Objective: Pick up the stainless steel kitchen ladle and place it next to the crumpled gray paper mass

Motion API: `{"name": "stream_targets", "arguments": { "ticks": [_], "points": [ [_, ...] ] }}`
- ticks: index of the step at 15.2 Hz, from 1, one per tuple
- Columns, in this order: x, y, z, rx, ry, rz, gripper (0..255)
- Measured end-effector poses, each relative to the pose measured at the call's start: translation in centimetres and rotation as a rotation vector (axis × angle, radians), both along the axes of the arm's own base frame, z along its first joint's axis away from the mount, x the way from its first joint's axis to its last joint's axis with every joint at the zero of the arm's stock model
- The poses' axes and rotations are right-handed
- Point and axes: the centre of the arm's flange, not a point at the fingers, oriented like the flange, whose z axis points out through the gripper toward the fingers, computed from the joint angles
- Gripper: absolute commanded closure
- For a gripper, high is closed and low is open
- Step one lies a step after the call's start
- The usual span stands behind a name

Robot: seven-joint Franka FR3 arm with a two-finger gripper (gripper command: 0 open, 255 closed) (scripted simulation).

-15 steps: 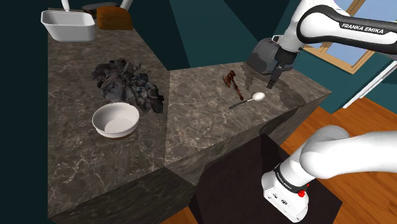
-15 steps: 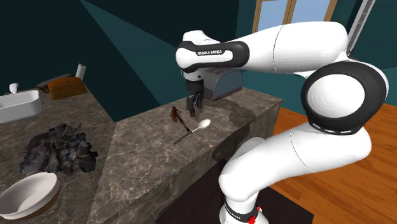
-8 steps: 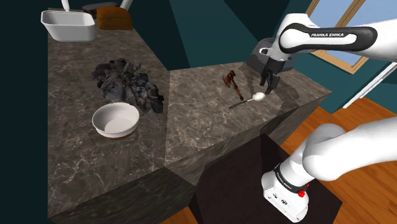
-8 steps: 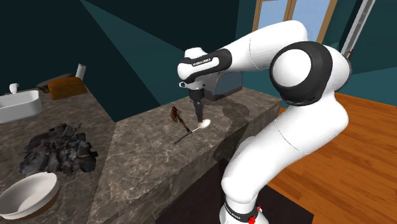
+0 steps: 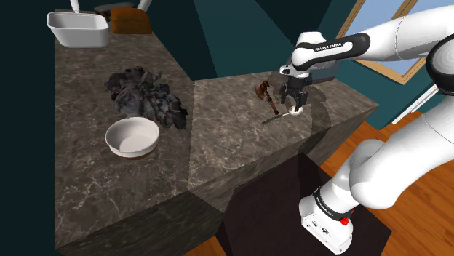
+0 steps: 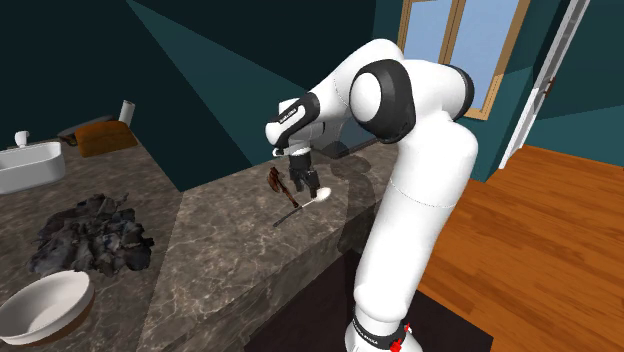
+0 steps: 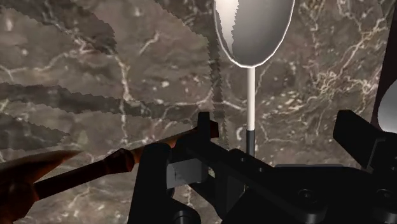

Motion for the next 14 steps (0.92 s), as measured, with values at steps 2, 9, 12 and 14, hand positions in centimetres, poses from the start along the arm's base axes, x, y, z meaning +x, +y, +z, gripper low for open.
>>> {"name": "stream_targets", "arguments": {
  "ticks": [2, 9, 12, 14],
  "points": [
    [0.3, -0.1, -1.6, 0.005, 0.006, 0.048, 0],
    [-0.2, 0.0, -4.8, 0.008, 0.007, 0.064, 0],
    [-0.4, -0.1, -5.0, 0.008, 0.007, 0.064, 0],
    [-0.4, -0.1, -5.0, 0.008, 0.007, 0.064, 0]
  ]
}}
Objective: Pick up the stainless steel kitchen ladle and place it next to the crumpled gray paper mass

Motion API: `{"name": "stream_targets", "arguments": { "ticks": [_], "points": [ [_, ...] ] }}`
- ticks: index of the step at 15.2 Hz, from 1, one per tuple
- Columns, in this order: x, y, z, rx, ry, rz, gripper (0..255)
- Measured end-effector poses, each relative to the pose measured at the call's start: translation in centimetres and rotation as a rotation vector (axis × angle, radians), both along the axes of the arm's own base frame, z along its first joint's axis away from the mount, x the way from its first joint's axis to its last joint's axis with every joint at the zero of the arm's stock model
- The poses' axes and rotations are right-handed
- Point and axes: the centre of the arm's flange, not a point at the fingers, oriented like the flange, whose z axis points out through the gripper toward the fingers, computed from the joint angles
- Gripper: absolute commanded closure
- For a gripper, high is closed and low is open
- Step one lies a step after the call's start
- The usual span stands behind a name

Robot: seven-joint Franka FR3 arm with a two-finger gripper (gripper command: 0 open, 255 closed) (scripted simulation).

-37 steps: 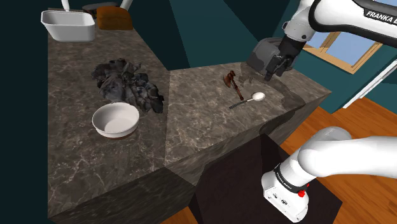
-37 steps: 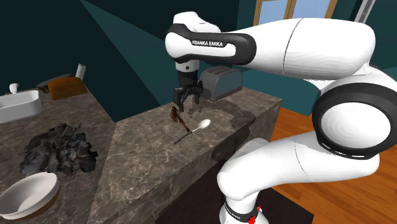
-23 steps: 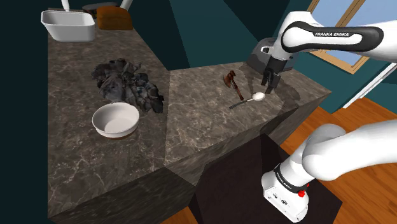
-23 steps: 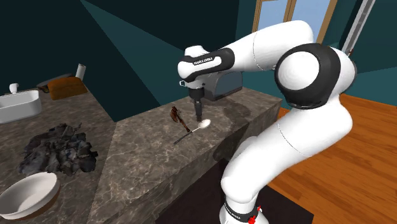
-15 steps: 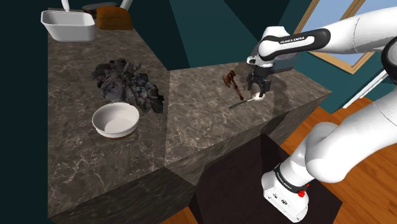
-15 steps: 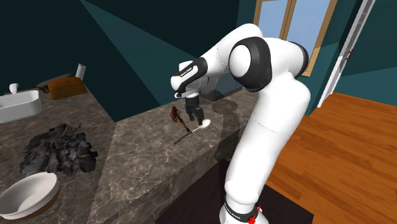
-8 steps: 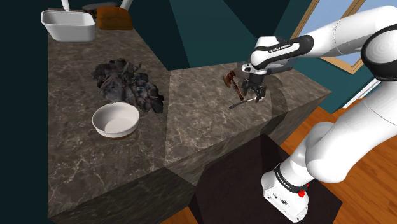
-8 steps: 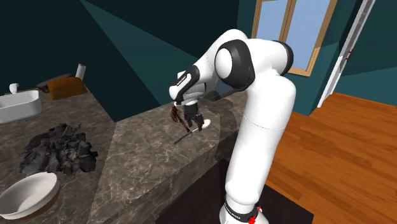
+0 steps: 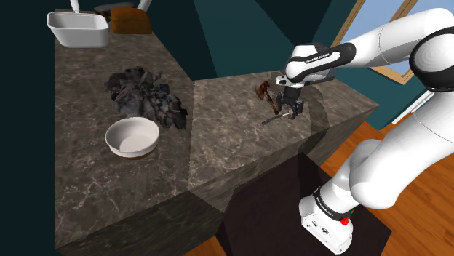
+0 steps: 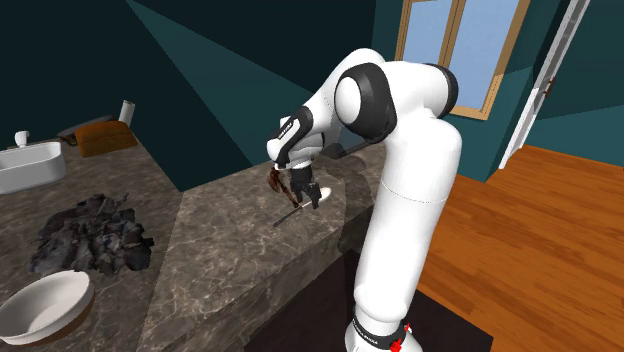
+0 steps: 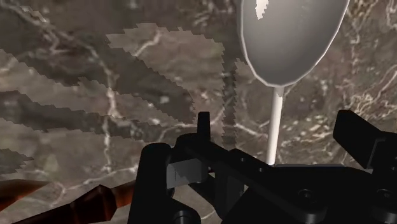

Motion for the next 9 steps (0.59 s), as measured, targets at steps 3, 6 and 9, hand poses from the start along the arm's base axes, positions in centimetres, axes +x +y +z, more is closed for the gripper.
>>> {"name": "stream_targets", "arguments": {
  "ticks": [3, 6, 9],
  "points": [
    [0.08, 0.00, 0.11, -0.001, -0.004, 0.001, 255],
    [0.04, 0.00, 0.02, 0.000, -0.001, 0.000, 255],
    [0.05, 0.00, 0.02, 0.000, -0.001, 0.000, 255]
  ]
}}
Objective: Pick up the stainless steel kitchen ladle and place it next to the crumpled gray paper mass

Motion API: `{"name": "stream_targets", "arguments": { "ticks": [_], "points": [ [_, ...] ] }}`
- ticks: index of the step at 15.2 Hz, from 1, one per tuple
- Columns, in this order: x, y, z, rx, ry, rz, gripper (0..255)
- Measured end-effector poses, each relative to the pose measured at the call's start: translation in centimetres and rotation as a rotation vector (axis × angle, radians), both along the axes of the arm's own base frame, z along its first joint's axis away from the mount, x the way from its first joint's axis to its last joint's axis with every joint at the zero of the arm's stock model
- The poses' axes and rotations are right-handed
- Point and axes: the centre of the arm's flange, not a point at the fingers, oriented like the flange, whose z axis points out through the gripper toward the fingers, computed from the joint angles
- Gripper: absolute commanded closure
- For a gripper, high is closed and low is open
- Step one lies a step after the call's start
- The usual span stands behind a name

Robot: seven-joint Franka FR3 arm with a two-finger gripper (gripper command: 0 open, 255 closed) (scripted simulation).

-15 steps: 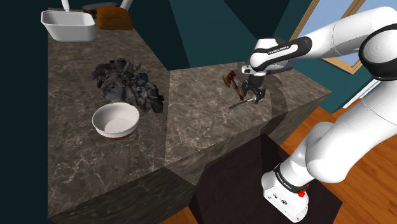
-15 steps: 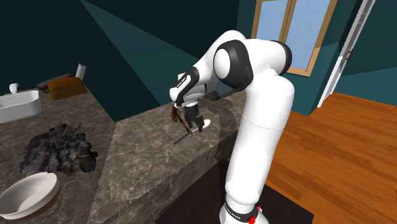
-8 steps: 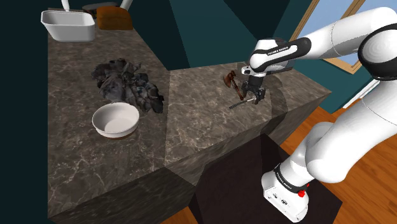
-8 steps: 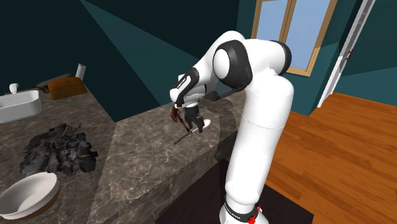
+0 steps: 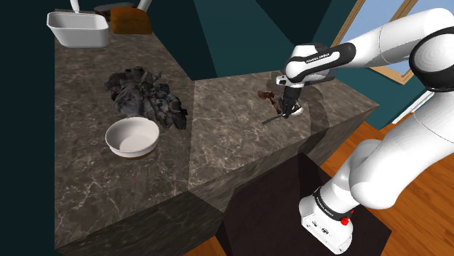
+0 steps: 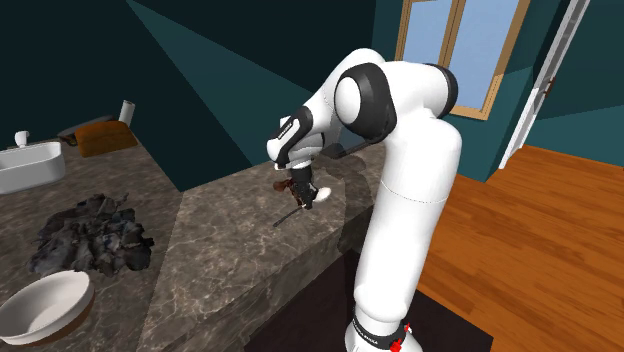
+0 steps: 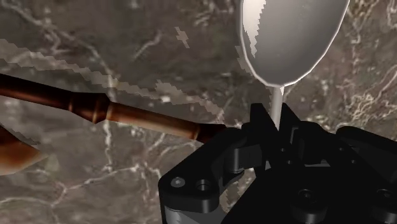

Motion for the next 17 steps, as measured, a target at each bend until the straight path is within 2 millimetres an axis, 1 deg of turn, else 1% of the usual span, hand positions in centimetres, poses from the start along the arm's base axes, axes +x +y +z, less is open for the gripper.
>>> {"name": "stream_targets", "arguments": {
  "ticks": [3, 17],
  "points": [
    [-0.1, 0.0, 0.2, 0.000, 0.000, 0.000, 255],
    [0.0, 0.0, 7.3, 0.000, 0.000, 0.000, 255]
  ]
}}
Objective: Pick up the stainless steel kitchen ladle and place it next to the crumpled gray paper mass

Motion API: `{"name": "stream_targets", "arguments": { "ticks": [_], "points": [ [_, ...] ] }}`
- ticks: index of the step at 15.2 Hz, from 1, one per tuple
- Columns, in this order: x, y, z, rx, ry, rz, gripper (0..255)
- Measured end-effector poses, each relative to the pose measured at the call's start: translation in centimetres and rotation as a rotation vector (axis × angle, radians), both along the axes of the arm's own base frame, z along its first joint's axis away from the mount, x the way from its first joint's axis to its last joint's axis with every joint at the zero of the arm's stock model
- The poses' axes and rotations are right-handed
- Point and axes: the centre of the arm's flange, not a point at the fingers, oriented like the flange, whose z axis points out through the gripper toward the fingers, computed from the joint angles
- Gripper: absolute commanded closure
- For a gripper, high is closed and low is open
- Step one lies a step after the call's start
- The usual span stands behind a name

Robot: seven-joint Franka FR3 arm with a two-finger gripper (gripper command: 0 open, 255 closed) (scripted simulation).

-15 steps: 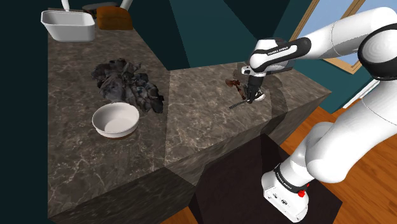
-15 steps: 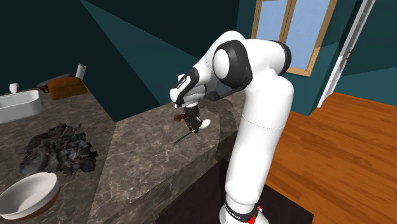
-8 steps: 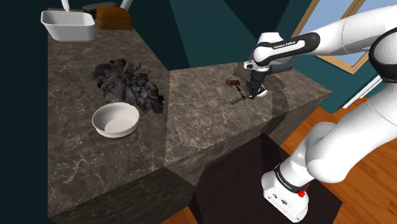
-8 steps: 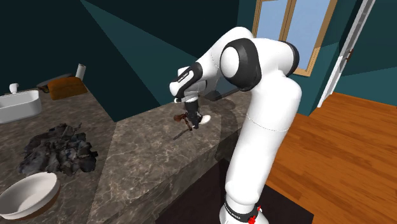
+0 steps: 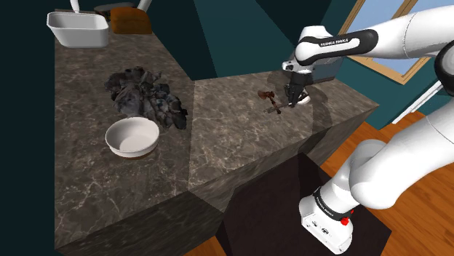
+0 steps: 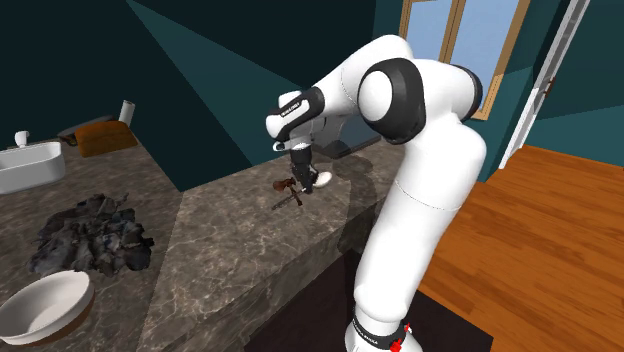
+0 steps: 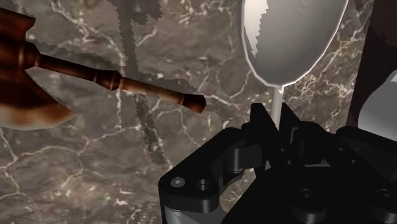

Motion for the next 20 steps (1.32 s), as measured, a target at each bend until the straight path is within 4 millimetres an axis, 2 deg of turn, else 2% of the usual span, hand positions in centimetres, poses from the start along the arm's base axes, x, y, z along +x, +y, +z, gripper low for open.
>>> {"name": "stream_targets", "arguments": {
  "ticks": [19, 20],
  "points": [
    [0.0, 0.0, 10.1, 0.000, 0.000, 0.000, 255],
    [0.1, 0.7, 10.2, 0.000, 0.000, 0.000, 255]
  ]
}}
